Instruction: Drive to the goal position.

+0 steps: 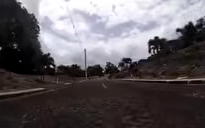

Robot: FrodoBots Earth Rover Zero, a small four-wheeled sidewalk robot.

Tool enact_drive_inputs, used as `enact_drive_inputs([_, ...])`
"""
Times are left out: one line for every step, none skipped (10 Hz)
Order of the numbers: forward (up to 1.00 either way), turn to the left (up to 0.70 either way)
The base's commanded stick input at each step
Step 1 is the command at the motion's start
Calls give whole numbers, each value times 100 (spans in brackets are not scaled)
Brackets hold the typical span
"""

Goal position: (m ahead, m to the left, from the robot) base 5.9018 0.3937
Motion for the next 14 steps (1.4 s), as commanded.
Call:
enact_drive_inputs([70,0])
enact_drive_inputs([70,0])
enact_drive_inputs([70,0])
enact_drive_inputs([70,0])
enact_drive_inputs([70,0])
enact_drive_inputs([70,0])
enact_drive_inputs([70,0])
enact_drive_inputs([70,0])
enact_drive_inputs([70,0])
enact_drive_inputs([70,0])
enact_drive_inputs([70,0])
enact_drive_inputs([70,0])
enact_drive_inputs([70,0])
enact_drive_inputs([70,0])
